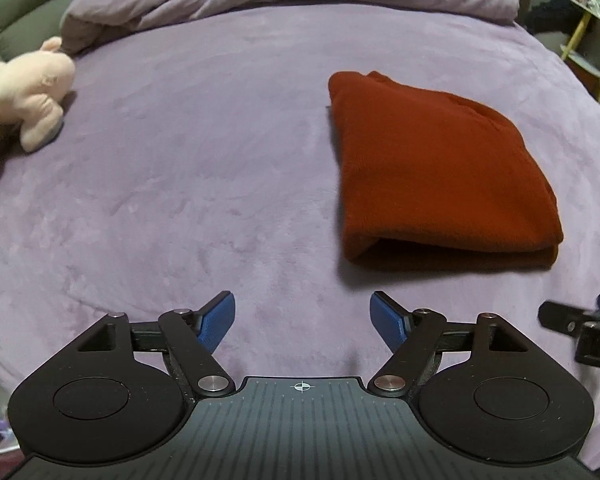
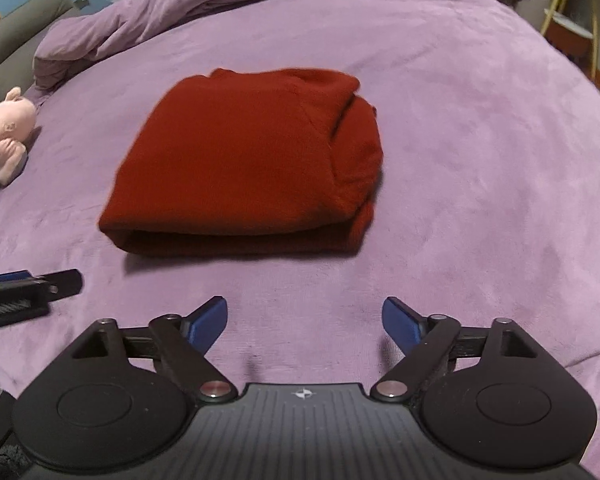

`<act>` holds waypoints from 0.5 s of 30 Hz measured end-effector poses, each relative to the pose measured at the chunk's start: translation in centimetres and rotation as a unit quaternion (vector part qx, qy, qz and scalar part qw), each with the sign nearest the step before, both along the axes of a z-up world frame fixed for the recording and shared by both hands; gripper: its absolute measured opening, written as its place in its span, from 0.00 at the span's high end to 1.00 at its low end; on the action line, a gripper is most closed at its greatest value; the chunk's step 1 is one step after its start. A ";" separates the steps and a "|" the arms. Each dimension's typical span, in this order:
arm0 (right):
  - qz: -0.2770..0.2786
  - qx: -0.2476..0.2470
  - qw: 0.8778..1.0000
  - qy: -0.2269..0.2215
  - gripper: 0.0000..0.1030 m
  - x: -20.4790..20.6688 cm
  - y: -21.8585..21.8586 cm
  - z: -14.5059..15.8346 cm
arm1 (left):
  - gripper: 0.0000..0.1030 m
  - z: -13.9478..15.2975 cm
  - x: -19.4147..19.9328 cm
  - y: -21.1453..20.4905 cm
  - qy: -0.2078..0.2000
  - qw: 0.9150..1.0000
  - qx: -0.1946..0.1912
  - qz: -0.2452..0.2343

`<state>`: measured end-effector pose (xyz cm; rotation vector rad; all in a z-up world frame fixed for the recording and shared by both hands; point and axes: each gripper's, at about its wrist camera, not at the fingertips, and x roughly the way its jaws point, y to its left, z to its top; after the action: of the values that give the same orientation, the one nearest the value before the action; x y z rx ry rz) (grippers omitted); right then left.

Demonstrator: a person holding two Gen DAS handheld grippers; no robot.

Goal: Fold small clothes

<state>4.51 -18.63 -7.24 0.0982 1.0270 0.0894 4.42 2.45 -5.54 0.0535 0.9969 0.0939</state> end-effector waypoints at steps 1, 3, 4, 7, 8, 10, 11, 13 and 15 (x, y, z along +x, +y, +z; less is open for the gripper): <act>0.000 -0.015 1.000 0.000 0.10 0.2 0.6 0.4 | 0.22 0.0 0.0 -0.1 0.001 1.000 0.004 0.001; -0.002 -0.037 0.999 0.016 0.07 0.6 1.3 1.0 | 0.22 0.1 -0.2 -0.2 0.004 1.000 0.008 -0.001; 0.005 -0.031 0.999 0.018 0.07 0.7 1.5 1.2 | 0.22 0.2 -0.2 -0.2 0.005 1.000 0.008 -0.003; 0.002 -0.023 1.000 0.018 0.07 0.7 1.9 1.6 | 0.22 0.6 0.0 -0.1 0.005 1.000 0.000 -0.002; 0.001 -0.026 0.999 0.018 0.07 0.7 2.1 1.7 | 0.22 0.8 0.0 0.0 0.003 1.000 -0.003 -0.001; 0.007 -0.033 0.999 0.019 0.07 0.7 2.4 1.8 | 0.21 1.1 0.1 0.0 0.002 1.000 -0.004 0.005; 0.006 -0.036 0.999 0.020 0.07 0.7 2.5 1.9 | 0.21 1.2 0.1 -0.1 0.004 1.000 -0.004 0.004; -0.001 -0.035 0.999 0.021 0.07 0.8 2.4 1.9 | 0.21 1.4 0.2 -0.2 0.004 1.000 -0.004 0.000; -0.010 -0.030 0.999 0.028 0.07 0.9 2.1 1.9 | 0.21 1.6 0.1 -0.3 0.002 1.000 -0.008 -0.002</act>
<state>5.38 -16.54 -5.32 0.0569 1.0834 0.0381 4.55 2.10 -3.98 0.0409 1.0021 0.0814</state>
